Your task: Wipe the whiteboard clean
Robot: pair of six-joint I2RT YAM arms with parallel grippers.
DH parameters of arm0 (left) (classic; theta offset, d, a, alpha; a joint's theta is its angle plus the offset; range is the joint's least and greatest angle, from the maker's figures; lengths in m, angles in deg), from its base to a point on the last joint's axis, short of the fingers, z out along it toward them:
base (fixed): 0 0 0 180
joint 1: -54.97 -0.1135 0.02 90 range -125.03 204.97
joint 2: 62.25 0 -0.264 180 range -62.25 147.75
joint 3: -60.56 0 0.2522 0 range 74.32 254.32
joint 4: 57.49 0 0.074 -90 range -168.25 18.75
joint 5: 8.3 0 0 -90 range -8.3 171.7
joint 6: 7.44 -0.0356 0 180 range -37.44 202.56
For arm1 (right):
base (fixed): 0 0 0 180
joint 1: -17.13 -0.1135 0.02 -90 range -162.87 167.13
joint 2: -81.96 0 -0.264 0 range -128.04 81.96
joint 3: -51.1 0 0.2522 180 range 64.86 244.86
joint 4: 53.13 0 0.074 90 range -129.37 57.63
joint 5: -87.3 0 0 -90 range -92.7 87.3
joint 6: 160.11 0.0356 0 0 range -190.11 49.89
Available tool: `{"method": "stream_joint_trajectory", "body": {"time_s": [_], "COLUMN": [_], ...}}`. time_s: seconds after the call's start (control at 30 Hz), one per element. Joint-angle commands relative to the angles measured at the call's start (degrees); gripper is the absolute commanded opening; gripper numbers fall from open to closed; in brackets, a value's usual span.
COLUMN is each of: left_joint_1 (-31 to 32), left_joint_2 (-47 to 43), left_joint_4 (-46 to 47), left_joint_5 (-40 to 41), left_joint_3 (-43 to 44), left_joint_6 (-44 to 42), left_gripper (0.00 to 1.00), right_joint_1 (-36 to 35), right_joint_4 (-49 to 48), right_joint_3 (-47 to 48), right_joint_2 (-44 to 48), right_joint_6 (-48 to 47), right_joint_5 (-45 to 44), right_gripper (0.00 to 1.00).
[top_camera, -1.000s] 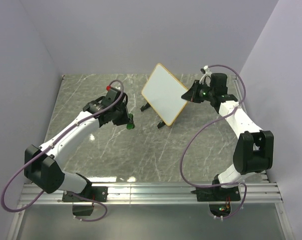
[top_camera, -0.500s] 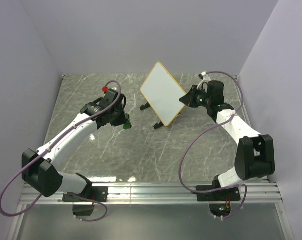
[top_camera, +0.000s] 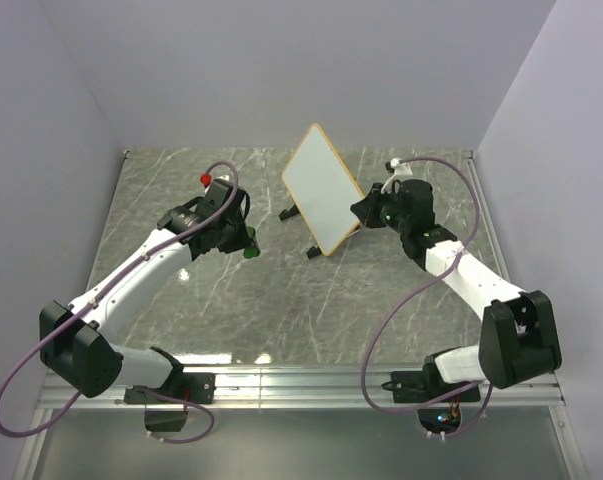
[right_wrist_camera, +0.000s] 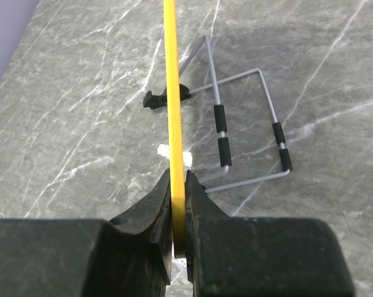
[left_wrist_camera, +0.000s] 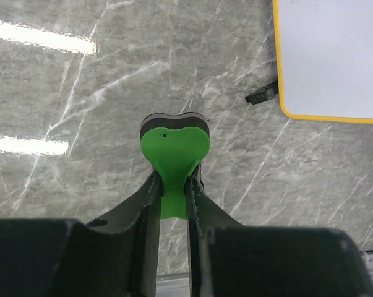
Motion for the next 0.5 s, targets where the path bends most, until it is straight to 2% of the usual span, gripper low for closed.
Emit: {"method": "stream_joint_trajectory", "body": {"time_s": [0.0,0.23,0.47], "left_joint_1": [0.1,0.2,0.2], "left_joint_2": [-2.5,-4.0,-4.1], "left_joint_4": [1.1,2.2,3.3], "left_joint_5": [1.7,1.5,0.9], "left_joint_3": [0.1,-2.5,-3.4], "left_joint_6": [0.5,1.2,1.5], "left_gripper": [0.0,0.0,0.0], "right_joint_1": [0.7,-2.7,-7.1], "right_joint_4": [16.3,18.0,17.6], "right_joint_3": [-4.7,-7.0,-10.3], "right_joint_2": [-0.6,3.9,10.2], "right_joint_6": [-8.4,-9.7,-11.3], "right_joint_5": [-17.1,-27.1,-30.1], "right_gripper": [0.0,0.0,0.0]}}
